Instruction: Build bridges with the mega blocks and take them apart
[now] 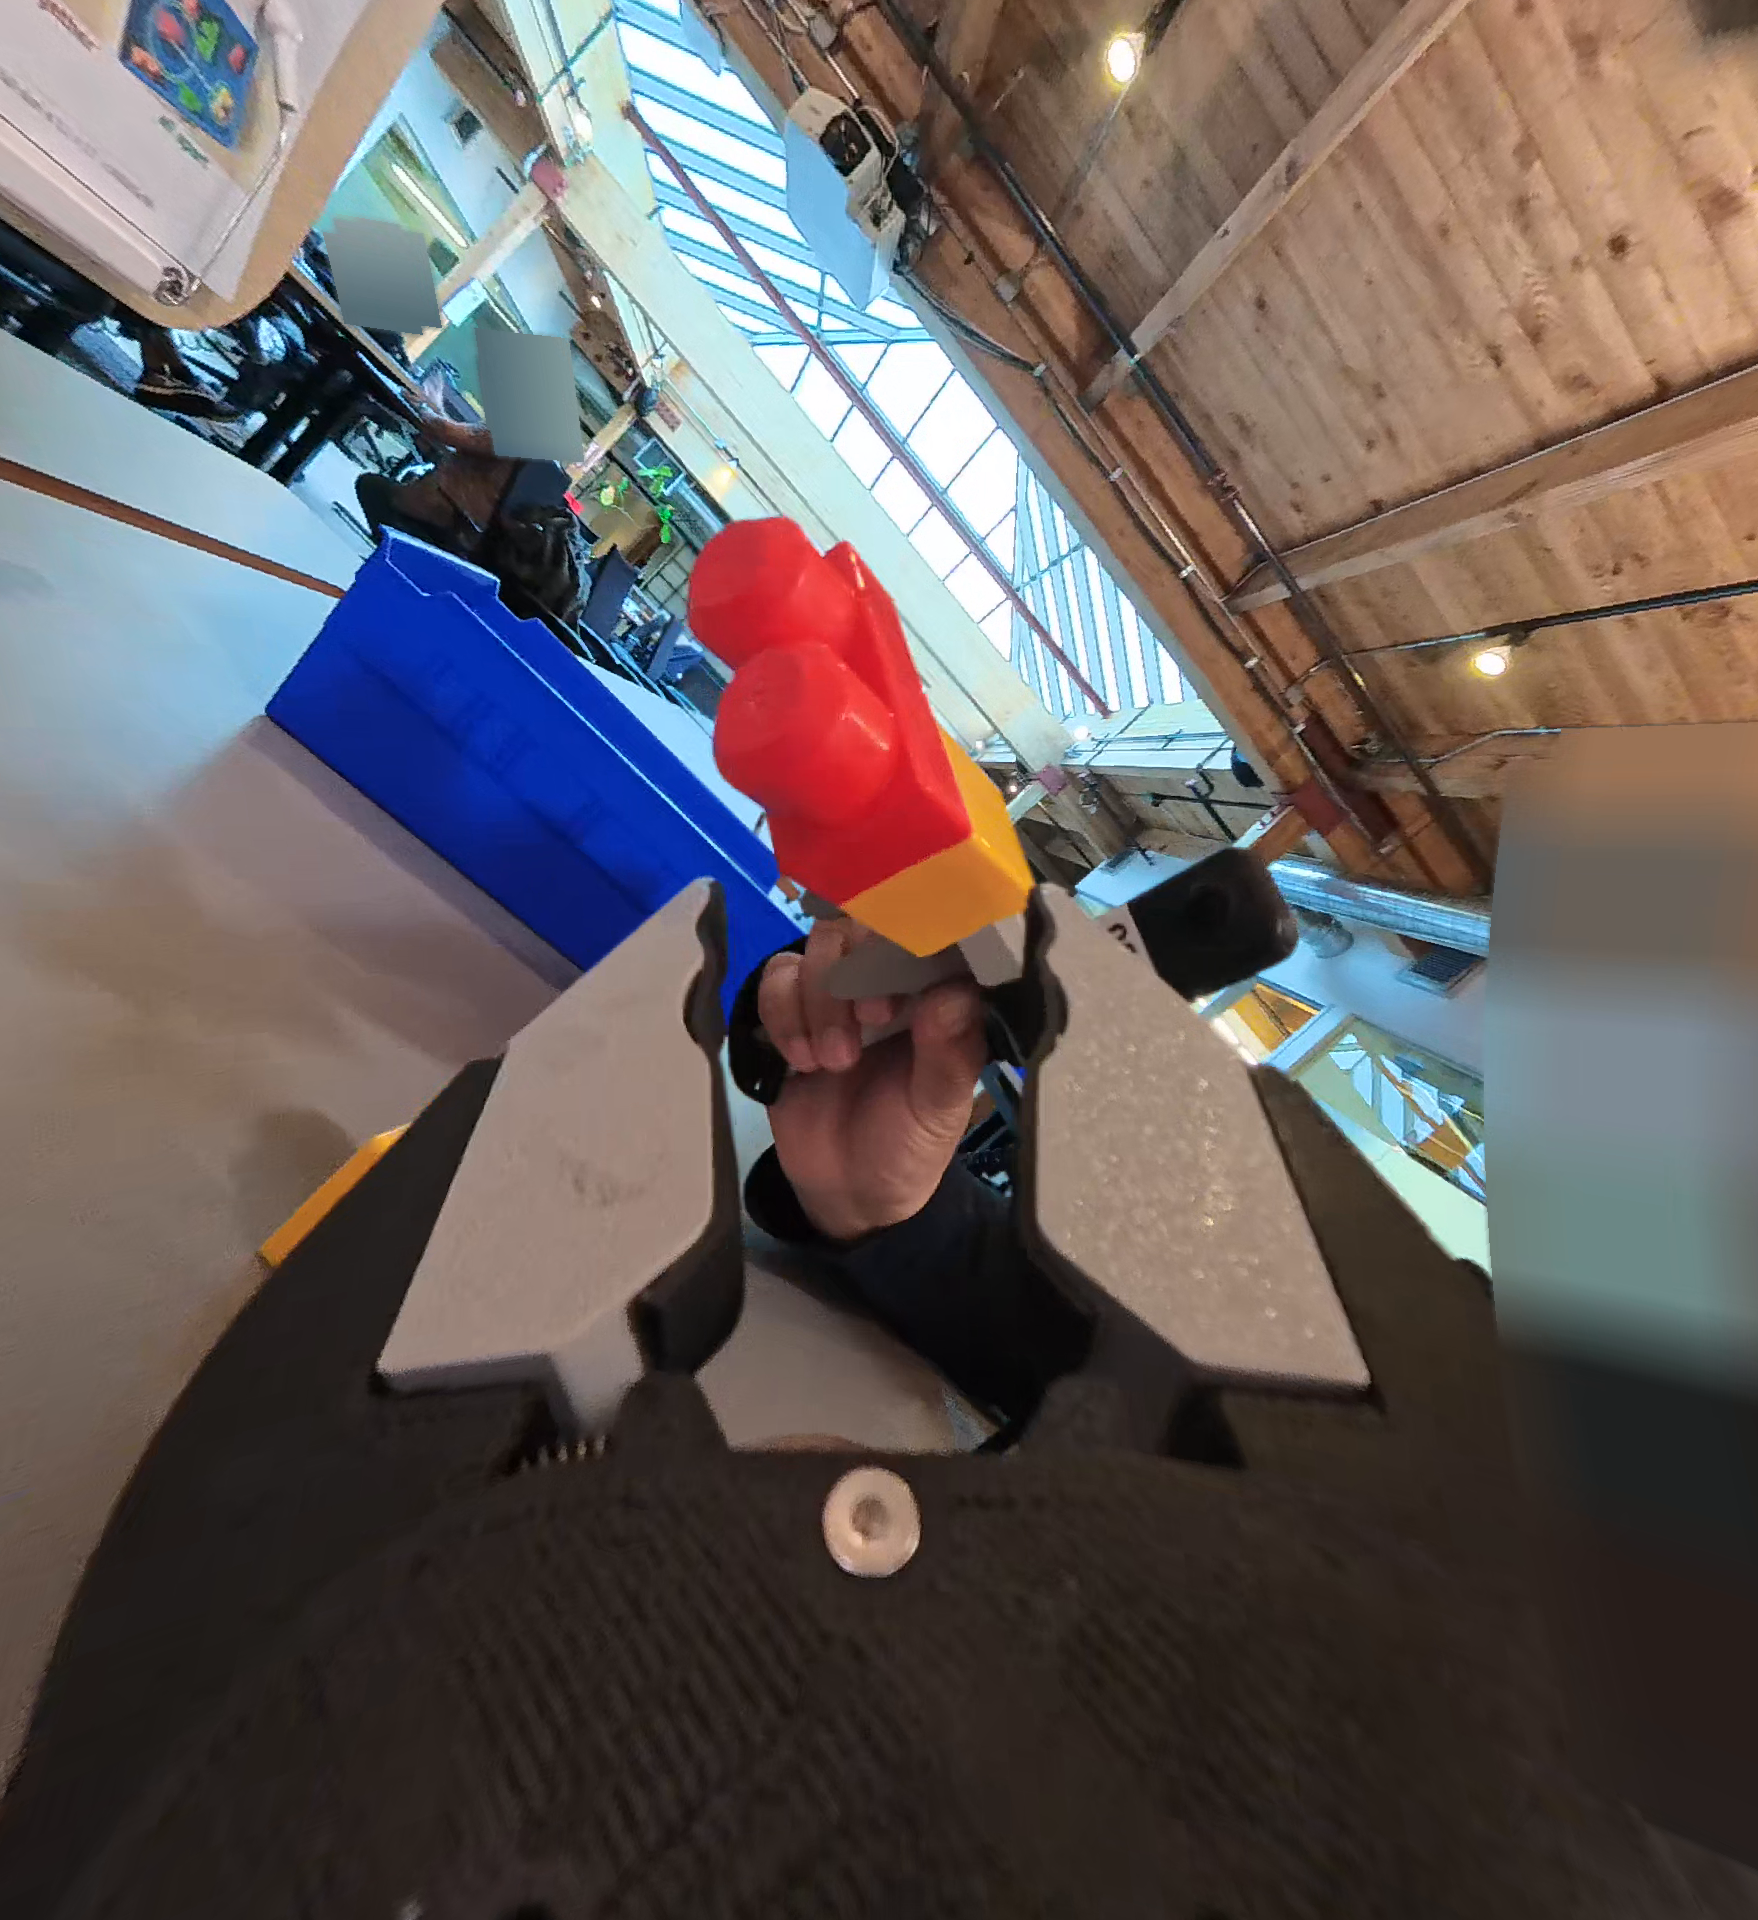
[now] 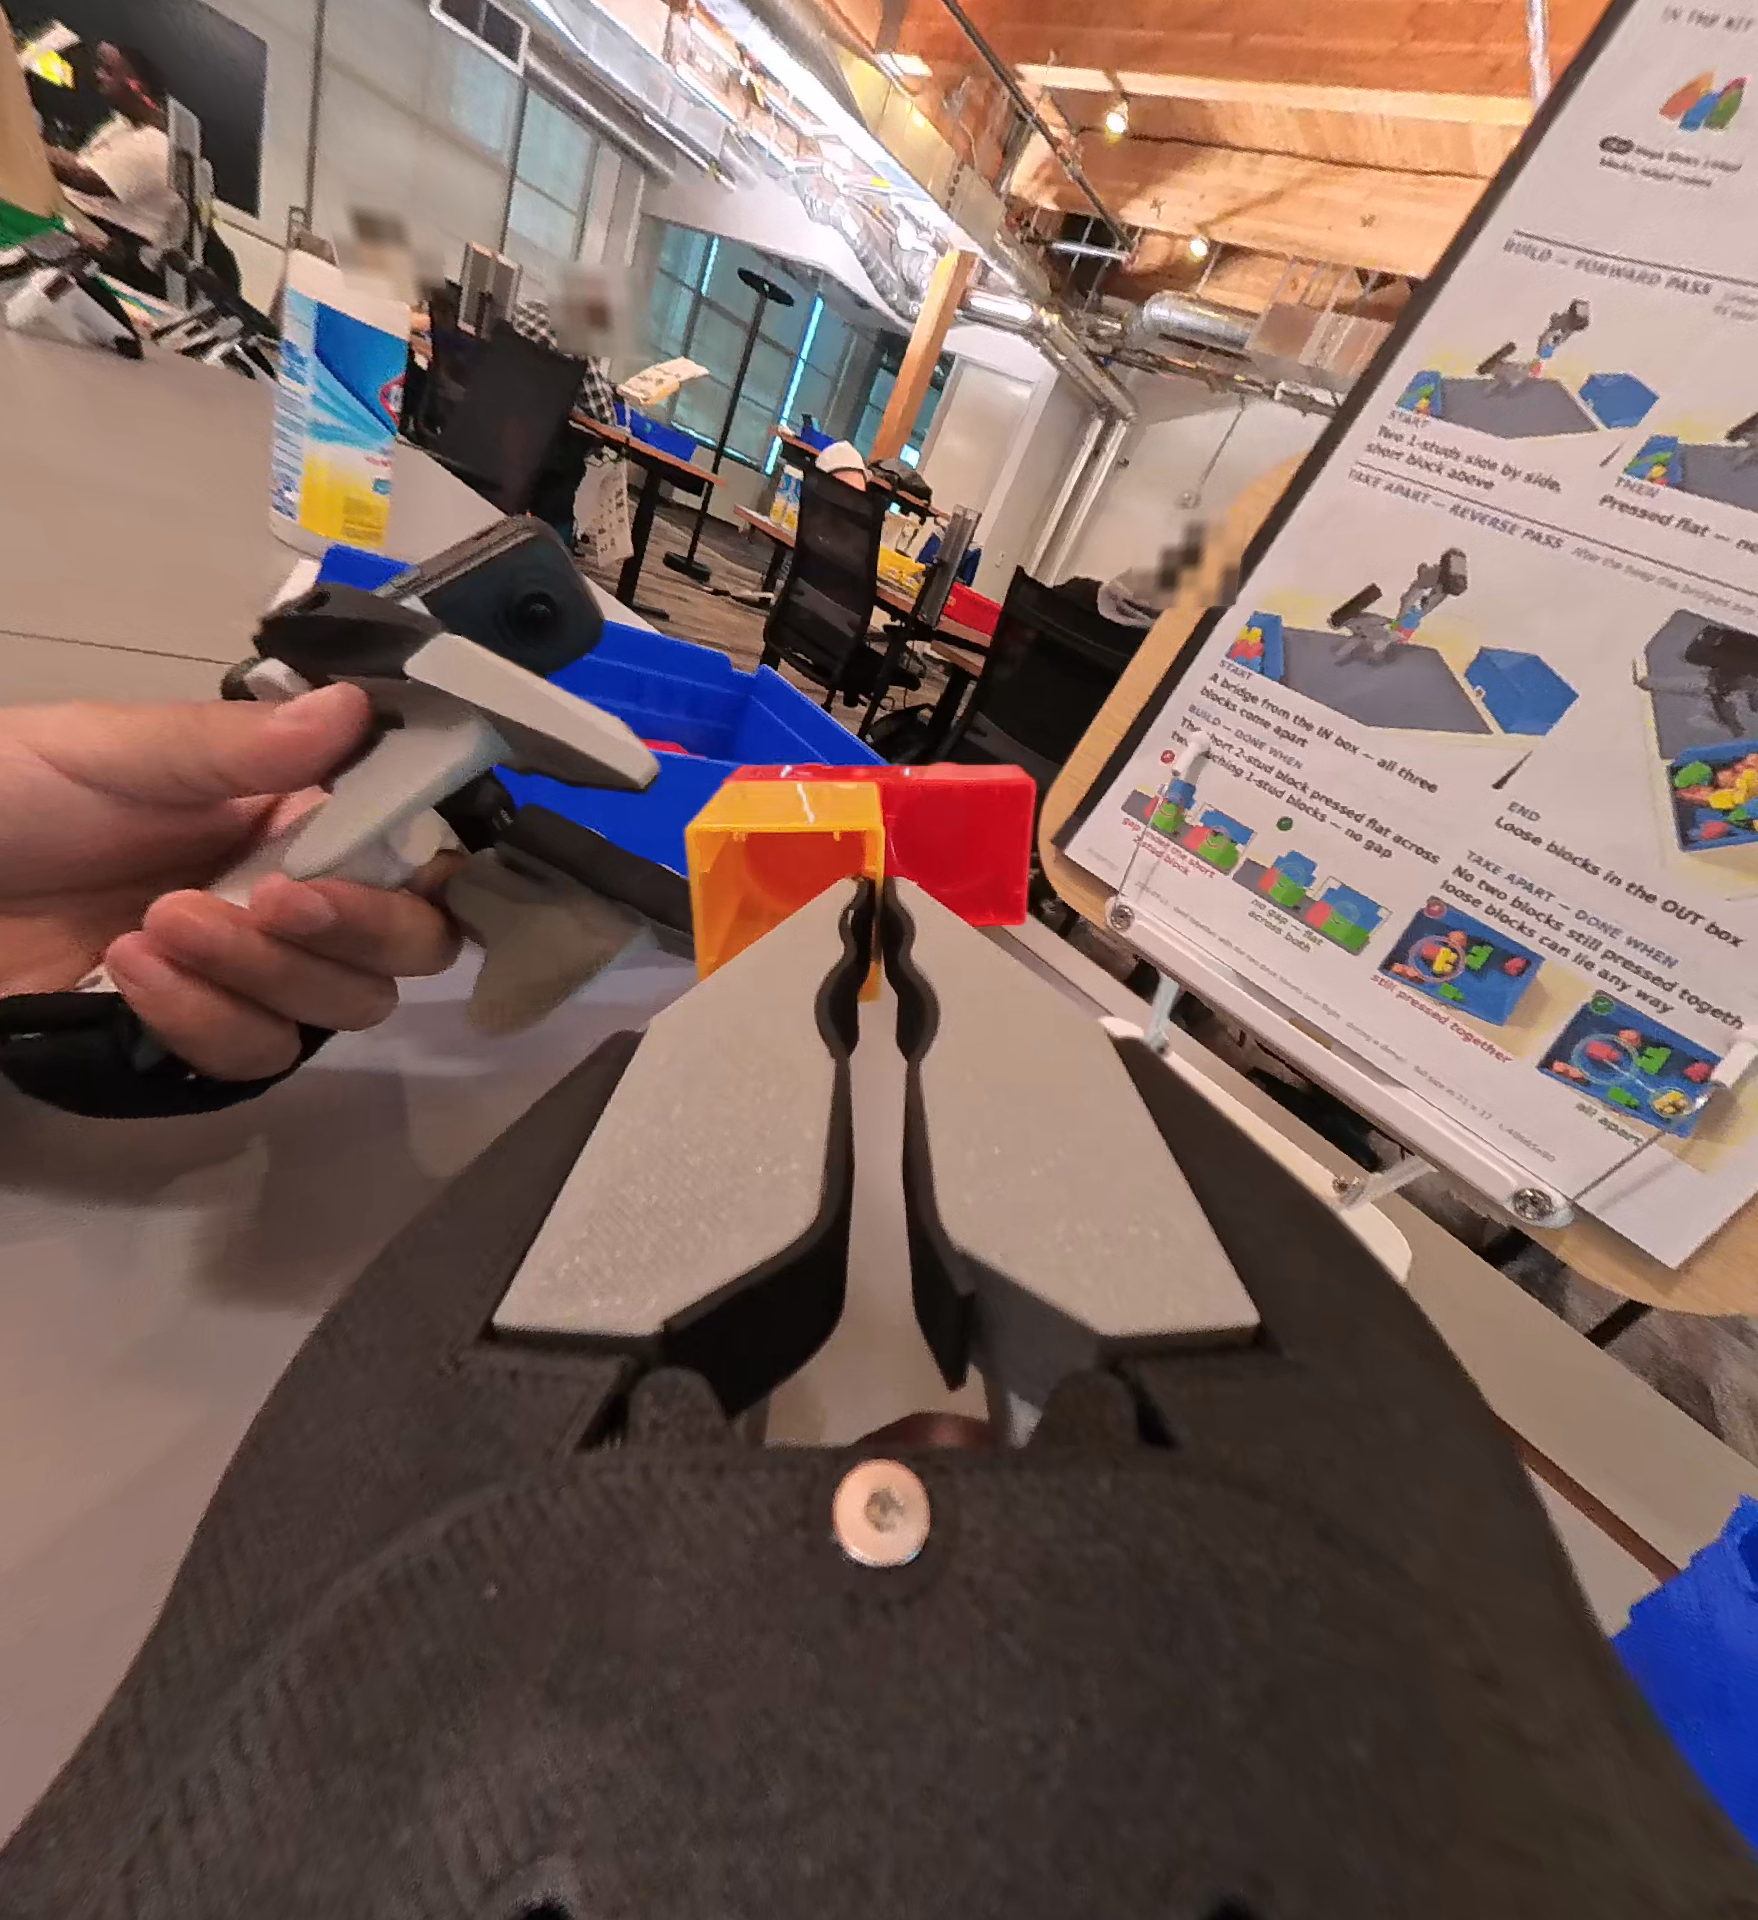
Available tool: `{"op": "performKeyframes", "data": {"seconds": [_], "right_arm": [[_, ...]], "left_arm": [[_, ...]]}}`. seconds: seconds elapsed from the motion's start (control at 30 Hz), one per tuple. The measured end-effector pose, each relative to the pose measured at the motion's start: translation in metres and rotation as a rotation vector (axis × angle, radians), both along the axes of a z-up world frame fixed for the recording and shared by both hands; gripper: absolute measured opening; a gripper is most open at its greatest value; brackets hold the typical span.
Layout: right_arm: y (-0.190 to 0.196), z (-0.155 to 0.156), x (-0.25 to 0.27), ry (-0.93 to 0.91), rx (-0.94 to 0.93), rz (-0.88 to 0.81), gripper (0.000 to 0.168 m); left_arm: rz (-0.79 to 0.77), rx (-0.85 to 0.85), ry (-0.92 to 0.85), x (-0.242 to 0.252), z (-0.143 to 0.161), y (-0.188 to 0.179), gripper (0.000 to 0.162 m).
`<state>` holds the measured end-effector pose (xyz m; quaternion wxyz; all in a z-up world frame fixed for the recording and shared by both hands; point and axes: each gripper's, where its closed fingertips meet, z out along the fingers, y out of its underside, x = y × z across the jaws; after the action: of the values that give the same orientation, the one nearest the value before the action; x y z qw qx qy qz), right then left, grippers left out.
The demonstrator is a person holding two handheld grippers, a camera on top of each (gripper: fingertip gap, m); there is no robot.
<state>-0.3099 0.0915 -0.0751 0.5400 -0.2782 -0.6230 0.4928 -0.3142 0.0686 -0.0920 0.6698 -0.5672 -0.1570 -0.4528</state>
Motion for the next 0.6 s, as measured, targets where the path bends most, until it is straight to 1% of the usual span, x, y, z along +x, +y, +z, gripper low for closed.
{"op": "performKeyframes", "data": {"seconds": [0.1,0.17,0.23,0.47,0.6], "right_arm": [[-0.011,-0.005,0.001,-0.003,0.030,0.024,0.000],[-0.019,-0.008,0.001,-0.005,0.043,0.037,0.000],[-0.024,-0.010,0.000,-0.008,0.046,0.045,0.000],[-0.027,-0.017,0.000,-0.034,0.044,0.101,0.000],[-0.028,-0.023,-0.001,-0.076,0.024,0.170,0.001]], "left_arm": [[-0.015,0.042,-0.051,-0.001,0.007,-0.003,0.054],[-0.012,0.035,-0.048,-0.002,0.006,-0.003,0.052],[-0.001,0.024,-0.015,-0.001,0.003,-0.001,0.045],[0.007,0.009,0.056,-0.001,-0.001,-0.004,0.044],[0.049,-0.012,0.173,-0.003,-0.002,-0.007,0.040]]}}
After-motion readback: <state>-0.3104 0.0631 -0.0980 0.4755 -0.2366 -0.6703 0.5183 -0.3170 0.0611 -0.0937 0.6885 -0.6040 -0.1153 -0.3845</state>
